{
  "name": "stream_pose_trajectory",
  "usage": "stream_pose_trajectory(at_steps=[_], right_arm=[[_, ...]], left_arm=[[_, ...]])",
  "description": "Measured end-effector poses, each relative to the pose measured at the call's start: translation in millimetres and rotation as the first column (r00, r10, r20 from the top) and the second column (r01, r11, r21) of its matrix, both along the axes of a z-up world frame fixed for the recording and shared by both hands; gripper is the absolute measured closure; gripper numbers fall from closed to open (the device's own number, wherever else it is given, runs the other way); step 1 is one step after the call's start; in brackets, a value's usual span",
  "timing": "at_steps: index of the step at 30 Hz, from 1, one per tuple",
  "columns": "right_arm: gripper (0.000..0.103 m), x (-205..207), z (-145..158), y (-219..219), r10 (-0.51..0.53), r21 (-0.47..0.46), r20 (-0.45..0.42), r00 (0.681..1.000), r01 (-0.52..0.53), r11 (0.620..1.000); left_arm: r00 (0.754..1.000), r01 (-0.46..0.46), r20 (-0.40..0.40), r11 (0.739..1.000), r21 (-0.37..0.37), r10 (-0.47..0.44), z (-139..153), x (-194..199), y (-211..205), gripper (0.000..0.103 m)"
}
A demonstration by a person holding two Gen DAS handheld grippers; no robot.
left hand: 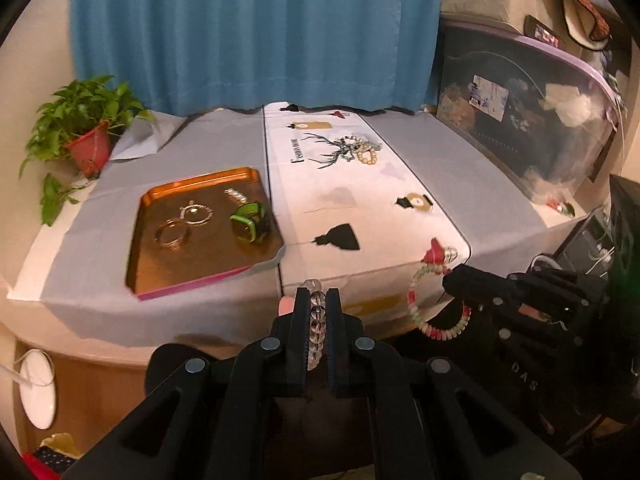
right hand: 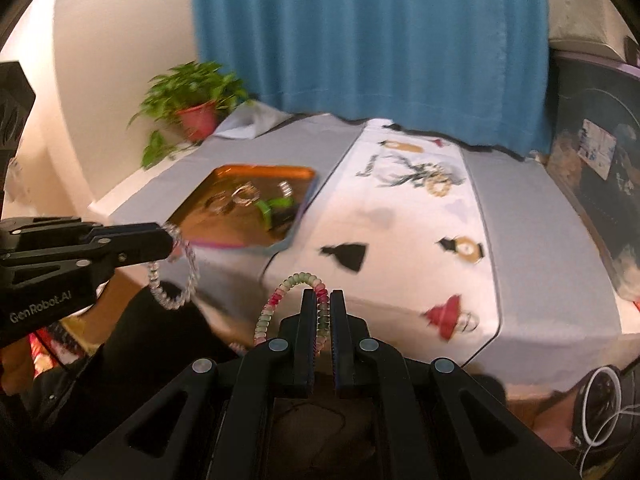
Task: Organize jewelry
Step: 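Carry both bracelets over the copper tray and open both tools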
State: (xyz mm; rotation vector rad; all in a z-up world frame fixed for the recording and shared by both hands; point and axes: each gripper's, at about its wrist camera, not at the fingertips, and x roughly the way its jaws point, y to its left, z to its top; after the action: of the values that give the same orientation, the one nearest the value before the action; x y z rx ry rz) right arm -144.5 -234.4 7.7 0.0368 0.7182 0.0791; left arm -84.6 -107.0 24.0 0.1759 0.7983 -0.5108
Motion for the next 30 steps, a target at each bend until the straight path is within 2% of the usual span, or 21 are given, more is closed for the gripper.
stream_pose_trajectory(at_steps=[7,12,30], right_arm=[[0.096,-24,-6,34,0.069,-0.044,-0.034,0.997,-0.070,0.997],[0.096,-30,-5,43,0.078,-0.053,-0.040,0.996,-0.080,0.995],[0.096,-31,-5,54,0.090,-0.070,-0.053,0.995,-0.094,0.993]], left_arm=[[1.000,0.006,0.005,1.000,-0.023,-0.006,-3,-26,18,0.098],[1.000,0.013,0.011,0.999,-0.032,-0.013,-3,-34,23,0.098],[1.000,0.002,-0.002,0.999,-0.053,-0.002,-4,-34,30,0.098]])
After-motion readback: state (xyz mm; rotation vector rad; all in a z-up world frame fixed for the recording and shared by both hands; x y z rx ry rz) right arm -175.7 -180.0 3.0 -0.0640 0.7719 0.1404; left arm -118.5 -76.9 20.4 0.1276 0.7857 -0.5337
